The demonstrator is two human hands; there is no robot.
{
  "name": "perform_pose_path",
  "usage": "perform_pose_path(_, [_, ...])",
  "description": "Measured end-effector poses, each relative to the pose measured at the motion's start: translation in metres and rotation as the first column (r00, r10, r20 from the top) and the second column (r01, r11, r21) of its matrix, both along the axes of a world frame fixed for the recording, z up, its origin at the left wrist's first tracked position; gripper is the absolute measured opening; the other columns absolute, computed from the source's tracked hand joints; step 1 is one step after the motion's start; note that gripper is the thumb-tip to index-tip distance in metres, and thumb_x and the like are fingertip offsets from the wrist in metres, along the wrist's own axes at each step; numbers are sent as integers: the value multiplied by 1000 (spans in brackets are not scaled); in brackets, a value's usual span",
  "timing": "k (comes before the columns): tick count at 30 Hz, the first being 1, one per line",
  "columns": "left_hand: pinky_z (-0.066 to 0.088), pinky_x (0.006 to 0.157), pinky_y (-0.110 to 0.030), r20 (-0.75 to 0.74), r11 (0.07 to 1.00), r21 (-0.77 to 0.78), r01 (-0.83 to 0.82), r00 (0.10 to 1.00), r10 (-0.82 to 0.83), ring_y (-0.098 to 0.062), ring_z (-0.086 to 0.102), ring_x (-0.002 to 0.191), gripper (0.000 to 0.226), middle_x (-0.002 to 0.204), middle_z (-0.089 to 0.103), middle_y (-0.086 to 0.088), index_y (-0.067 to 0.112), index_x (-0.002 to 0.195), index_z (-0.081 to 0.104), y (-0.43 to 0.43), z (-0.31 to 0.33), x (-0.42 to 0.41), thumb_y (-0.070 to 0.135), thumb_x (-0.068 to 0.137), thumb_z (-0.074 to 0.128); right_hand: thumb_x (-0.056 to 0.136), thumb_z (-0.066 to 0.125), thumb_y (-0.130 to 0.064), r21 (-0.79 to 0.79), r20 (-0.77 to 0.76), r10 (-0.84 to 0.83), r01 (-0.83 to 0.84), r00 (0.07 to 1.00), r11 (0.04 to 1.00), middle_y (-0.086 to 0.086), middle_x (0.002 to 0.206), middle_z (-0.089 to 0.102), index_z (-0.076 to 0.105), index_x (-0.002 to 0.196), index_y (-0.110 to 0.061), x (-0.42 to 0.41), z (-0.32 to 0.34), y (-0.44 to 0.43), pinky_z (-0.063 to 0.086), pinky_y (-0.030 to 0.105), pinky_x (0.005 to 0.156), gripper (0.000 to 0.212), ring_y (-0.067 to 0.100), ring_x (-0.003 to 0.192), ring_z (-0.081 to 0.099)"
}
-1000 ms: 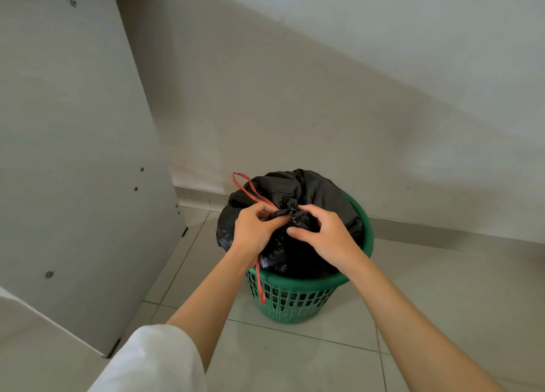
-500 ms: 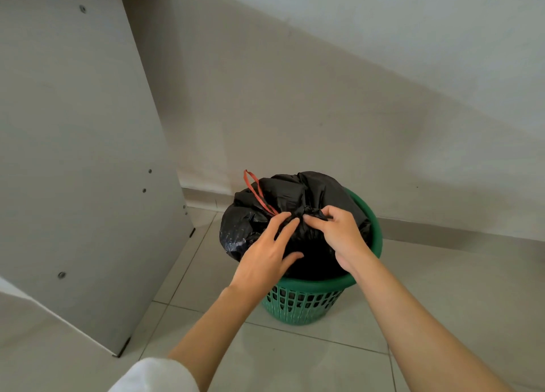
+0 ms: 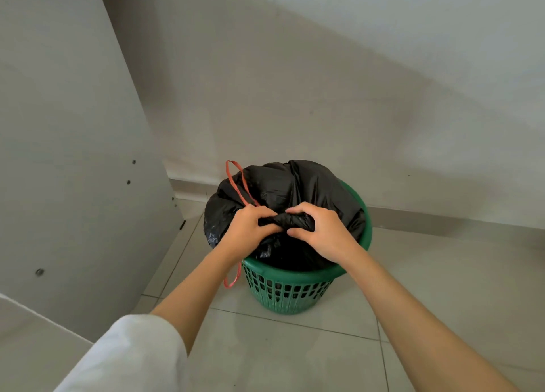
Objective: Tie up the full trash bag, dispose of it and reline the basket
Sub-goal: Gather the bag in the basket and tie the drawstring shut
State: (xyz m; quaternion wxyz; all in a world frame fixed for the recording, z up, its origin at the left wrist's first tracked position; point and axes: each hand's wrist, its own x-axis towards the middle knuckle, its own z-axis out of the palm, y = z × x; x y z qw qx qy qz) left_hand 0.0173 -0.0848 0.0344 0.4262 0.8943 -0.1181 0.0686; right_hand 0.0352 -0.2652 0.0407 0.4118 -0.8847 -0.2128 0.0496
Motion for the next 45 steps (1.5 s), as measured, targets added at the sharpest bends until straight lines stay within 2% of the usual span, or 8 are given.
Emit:
perform_pose_path(6, [49, 81, -21, -63, 956, -208, -208, 978, 199, -4, 65, 87, 18, 86, 70, 10, 24, 84, 70, -1, -5, -5, 19, 70, 81, 73, 68, -57, -52, -135, -34, 27, 990, 998, -2, 114, 65, 63, 115, -19, 1, -10, 7, 47, 35, 92, 56, 13, 107, 57])
perform_pose_path(10, [44, 93, -17, -172, 941, -277, -194, 974, 151, -1, 60, 104, 41, 106, 68, 10, 21, 110, 68, 3, 3, -10, 28, 72, 80, 80, 68, -47, 80, -150, -80, 92, 985, 993, 8, 92, 69, 67, 95, -11, -4, -17, 5, 47, 43, 84, 39, 20, 89, 63])
perform_pose_path(16, [47, 91, -22, -271, 978, -36, -205, 944, 188, -7, 64, 94, 39, 105, 70, 3, 18, 114, 69, 23, 20, -18, 29, 78, 75, 75, 72, -48, 110, -205, -208, 234, 956, 966, 0, 113, 67, 66, 113, -10, -4, -20, 10, 47, 37, 94, 54, 14, 105, 61])
perform_pose_path(21, [30, 50, -15, -241, 963, 242, -120, 954, 179, -14, 41, 52, 25, 59, 54, 1, 14, 75, 73, 36, 46, -19, 33, 87, 64, 77, 75, -34, 73, -118, -312, 321, 943, 944, -1, 68, 65, 67, 81, -12, -7, -13, 13, 37, 23, 57, 24, 9, 57, 54])
perform_pose_path(28, [37, 73, -8, 14, 991, 107, 77, 997, -79, -4, 54, 82, 21, 106, 52, 8, 8, 77, 67, -2, 28, -32, 20, 91, 59, 74, 78, -29, 74, -143, -282, 295, 949, 953, -2, 89, 62, 68, 97, -10, -10, 0, 17, 40, 26, 69, 31, 16, 85, 58])
perform_pose_path(32, [39, 84, -11, 11, 1000, 19, 22, 1000, -22, -4, 54, 96, 19, 102, 56, 6, 7, 90, 69, -11, 15, -30, 15, 95, 53, 78, 75, -25, 261, -362, -207, 312, 909, 913, 4, 104, 60, 51, 107, -24, -15, 1, 7, 43, 25, 73, 38, 17, 99, 57])
perform_pose_path(38, [26, 93, -4, -133, 997, -65, -33, 991, 25, -2, 39, 113, 31, 101, 52, 11, 17, 93, 69, -22, 10, -29, 6, 97, 40, 85, 60, 0, 350, -324, -35, 154, 945, 924, 3, 76, 61, 54, 92, -17, -23, 4, -2, 39, 20, 59, 20, 13, 61, 52])
perform_pose_path(45, [21, 88, 3, -111, 999, -25, -39, 993, 36, -7, 37, 108, 39, 99, 52, 6, 17, 99, 69, -20, 9, -27, -2, 93, 35, 80, 70, -6, 488, -281, 22, 123, 959, 864, -6, 100, 71, 72, 102, -15, -26, 0, -5, 46, 9, 79, 23, 1, 98, 63])
